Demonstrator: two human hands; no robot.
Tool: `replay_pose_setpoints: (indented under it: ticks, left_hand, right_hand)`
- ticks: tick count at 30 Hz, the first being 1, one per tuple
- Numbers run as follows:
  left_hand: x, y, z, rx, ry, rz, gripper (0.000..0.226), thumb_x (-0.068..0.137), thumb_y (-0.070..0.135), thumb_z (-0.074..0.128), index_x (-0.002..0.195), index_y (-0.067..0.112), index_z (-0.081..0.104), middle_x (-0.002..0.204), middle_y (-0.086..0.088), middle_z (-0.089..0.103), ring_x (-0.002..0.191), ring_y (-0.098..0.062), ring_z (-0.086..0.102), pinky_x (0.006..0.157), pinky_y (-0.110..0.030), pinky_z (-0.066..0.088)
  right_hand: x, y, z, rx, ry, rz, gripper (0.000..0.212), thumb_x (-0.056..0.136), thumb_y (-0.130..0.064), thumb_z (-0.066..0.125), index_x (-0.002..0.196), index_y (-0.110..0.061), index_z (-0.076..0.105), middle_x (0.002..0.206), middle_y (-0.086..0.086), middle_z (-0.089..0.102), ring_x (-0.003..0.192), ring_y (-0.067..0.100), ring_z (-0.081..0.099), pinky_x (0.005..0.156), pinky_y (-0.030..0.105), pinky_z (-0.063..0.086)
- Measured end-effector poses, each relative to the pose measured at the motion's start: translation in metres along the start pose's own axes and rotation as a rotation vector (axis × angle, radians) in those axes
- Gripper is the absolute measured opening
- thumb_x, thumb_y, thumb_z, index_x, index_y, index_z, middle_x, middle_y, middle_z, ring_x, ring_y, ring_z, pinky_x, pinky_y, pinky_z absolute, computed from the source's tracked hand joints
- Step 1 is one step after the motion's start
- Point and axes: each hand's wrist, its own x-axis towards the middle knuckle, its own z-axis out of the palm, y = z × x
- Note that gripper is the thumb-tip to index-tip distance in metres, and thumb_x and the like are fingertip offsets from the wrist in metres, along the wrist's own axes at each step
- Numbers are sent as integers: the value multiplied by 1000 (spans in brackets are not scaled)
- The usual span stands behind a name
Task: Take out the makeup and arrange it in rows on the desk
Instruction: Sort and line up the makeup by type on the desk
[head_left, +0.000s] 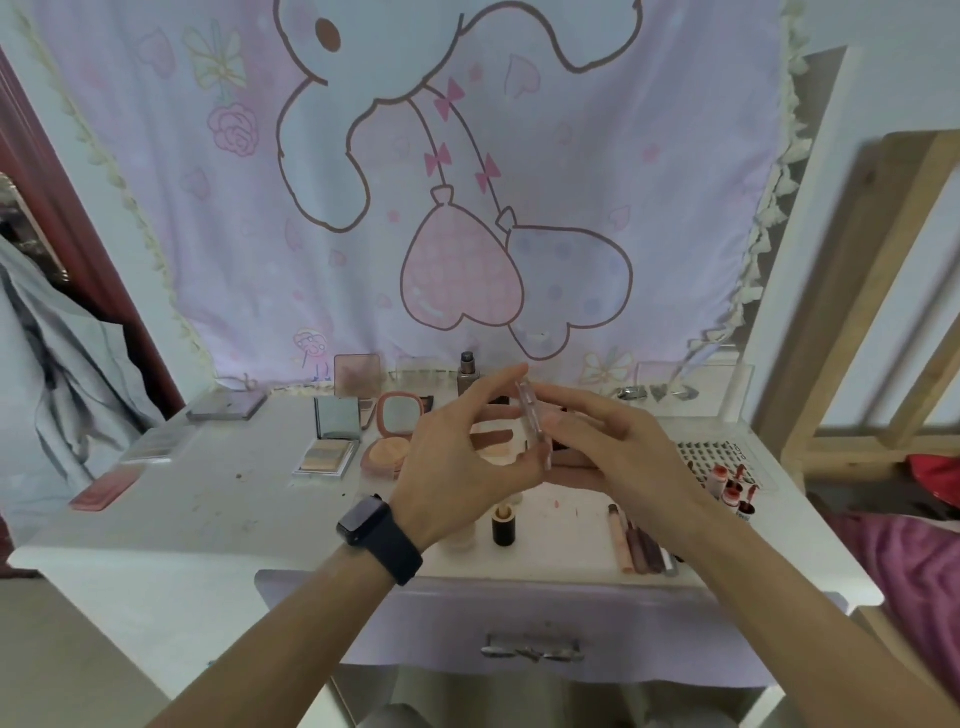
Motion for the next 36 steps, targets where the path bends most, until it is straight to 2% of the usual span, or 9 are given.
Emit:
replay_pose_setpoints:
  ticks: [5, 11, 14, 17, 20, 23, 26, 30, 36]
  left_hand:
    - [-6, -5, -6, 90, -17, 34, 76, 71, 16, 85, 136, 39, 53, 121, 16, 67, 112, 7, 60, 88, -8, 48]
    - [-13, -7, -12, 127, -7, 83, 78, 65, 15, 87, 131, 41, 54, 113, 21, 67, 109, 8, 61, 86, -4, 46]
    - [-10, -10, -18, 79, -70, 28, 72, 70, 21, 87, 132, 37, 55, 122, 16, 65, 116, 4, 59, 97, -15, 49]
    - [-9, -11, -24, -113, -163, -157, 67, 75, 32, 86, 134, 40, 54, 133, 15, 60, 121, -1, 58, 104, -25, 48]
    - [-10, -8, -30, -322, -200, -296, 52, 86, 30, 76, 135, 35, 57, 129, 3, 66, 115, -16, 65, 100, -44, 53]
    - [-11, -4, -32, -436, -169, -352, 44, 89, 21, 72, 132, 27, 61, 119, -6, 71, 105, -26, 71, 95, -48, 55]
    - [-12, -5, -29, -375, -128, -355, 45, 88, 15, 73, 129, 26, 63, 114, -3, 73, 101, -24, 72, 91, -46, 58]
    - [-16, -6, -25, -192, -123, -293, 52, 84, 15, 76, 132, 29, 61, 110, 9, 73, 96, -12, 72, 87, -33, 59]
    - [-20, 0, -15, -151, -111, -248, 60, 79, 15, 79, 134, 29, 60, 105, 18, 72, 92, -4, 72, 83, -24, 59]
  right_hand:
    - [3, 3, 10, 7, 18, 47, 32, 93, -5, 60, 110, -29, 72, 99, 7, 78, 95, 27, 75, 92, 44, 59]
    - [-3, 9, 14, 157, -29, 52, 39, 89, 5, 56, 112, -20, 74, 103, 11, 77, 94, 34, 74, 87, 46, 59]
    - [0, 15, 14, 143, -2, 44, 38, 89, 5, 60, 114, -21, 74, 108, 7, 76, 99, 33, 73, 90, 46, 59]
    - [0, 16, 12, -16, 53, -78, 42, 87, 1, 69, 119, -26, 72, 115, -6, 74, 105, 21, 72, 94, 43, 57]
    - [-2, 12, 12, -123, 37, -193, 49, 84, 7, 70, 123, -23, 68, 116, -11, 73, 104, 10, 71, 86, 28, 59]
    - [-4, 10, 16, -142, 0, -213, 50, 83, 7, 69, 119, -28, 69, 114, -16, 73, 99, 8, 72, 78, 19, 57]
    - [-5, 15, 17, -212, -15, -215, 49, 84, 2, 70, 123, -27, 67, 116, -15, 72, 98, 8, 73, 77, 19, 57]
    - [-9, 17, 17, -318, -28, -230, 46, 84, -6, 76, 120, -33, 65, 113, -15, 73, 85, 7, 75, 69, 17, 57]
    - [-15, 19, 16, -412, 14, -331, 56, 76, -2, 77, 114, -41, 63, 110, -26, 71, 91, -1, 72, 74, 14, 57]
